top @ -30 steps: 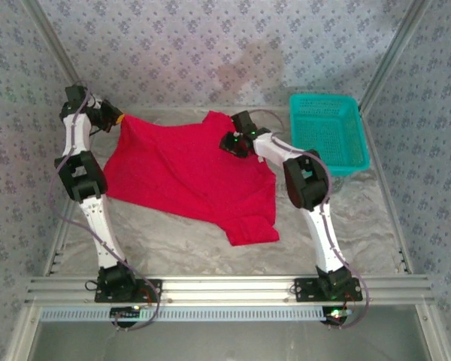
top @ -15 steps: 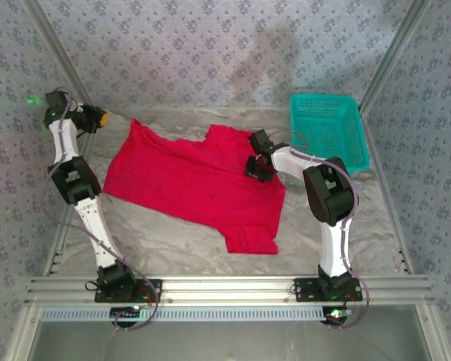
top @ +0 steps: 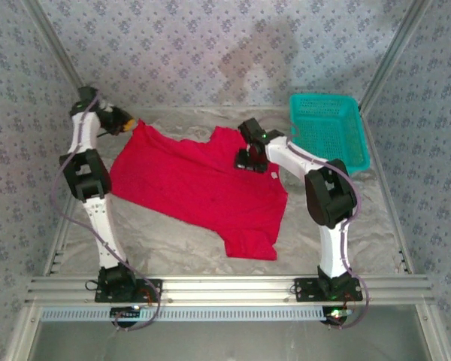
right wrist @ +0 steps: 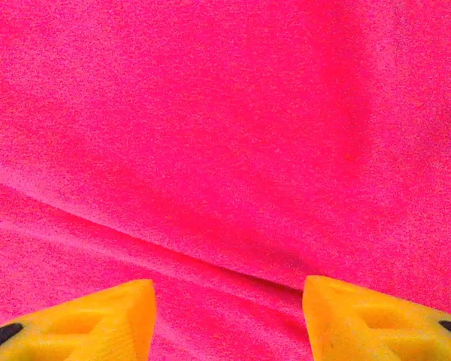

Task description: Fold the inside-out t-shirt

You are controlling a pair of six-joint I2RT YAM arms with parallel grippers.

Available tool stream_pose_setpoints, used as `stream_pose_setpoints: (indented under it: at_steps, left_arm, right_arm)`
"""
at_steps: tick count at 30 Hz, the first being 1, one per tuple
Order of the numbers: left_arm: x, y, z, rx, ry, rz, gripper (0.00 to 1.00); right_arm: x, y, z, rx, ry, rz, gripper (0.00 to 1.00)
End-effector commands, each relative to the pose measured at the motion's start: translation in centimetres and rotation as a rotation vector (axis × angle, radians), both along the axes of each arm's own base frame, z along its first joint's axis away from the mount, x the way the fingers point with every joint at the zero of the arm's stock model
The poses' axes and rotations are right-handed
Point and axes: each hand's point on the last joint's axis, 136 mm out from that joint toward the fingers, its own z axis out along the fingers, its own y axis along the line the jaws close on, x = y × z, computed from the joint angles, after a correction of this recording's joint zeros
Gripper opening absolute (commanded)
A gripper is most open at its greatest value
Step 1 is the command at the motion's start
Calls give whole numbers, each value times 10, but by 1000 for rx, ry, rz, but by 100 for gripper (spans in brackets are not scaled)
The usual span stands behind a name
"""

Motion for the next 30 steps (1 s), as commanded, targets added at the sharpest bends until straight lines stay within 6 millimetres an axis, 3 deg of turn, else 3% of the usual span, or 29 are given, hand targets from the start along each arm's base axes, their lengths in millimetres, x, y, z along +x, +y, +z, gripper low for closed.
stream_pose_setpoints:
  at_steps: [1, 4, 7, 10, 15, 19, 22, 24, 27, 28, 30]
  left_arm:
    - [-12, -59, 28, 63, -112, -122, 18]
    - [-36, -77, -14, 32, -40, -146, 17]
    - [-69, -75, -51, 33, 44, -131, 17]
    - [-102, -69, -72, 27, 106, -91, 17]
    - [-151, -66, -99, -3, 201, -23, 16]
    - [-187, -69, -108, -22, 242, 6, 16]
    - [-211, -69, -105, -1, 253, -9, 16]
    - [-225, -67, -103, 21, 266, -24, 15]
    - [-238, -64, -99, 46, 271, -33, 15]
    - [-239, -64, -97, 50, 267, -32, 14]
    - [-239, -63, -96, 53, 259, -28, 14]
  right_arm:
    - [40, 4, 22, -23, -105, 28, 56]
    - [89, 7, 28, -58, -209, 33, 58]
    - [136, 18, 28, -84, -281, 69, 62]
    - [168, 32, 18, -49, -327, 84, 70]
    - [190, 45, -3, -6, -402, 60, 82]
    - [182, 58, -38, -9, -344, 65, 82]
    - [162, 61, -68, -43, -241, 86, 73]
    - [145, 59, -83, -64, -163, 110, 58]
    - [144, 46, -78, -80, -147, 82, 32]
    - [148, 43, -72, -73, -157, 74, 20]
    - [157, 37, -53, -65, -203, 54, 9]
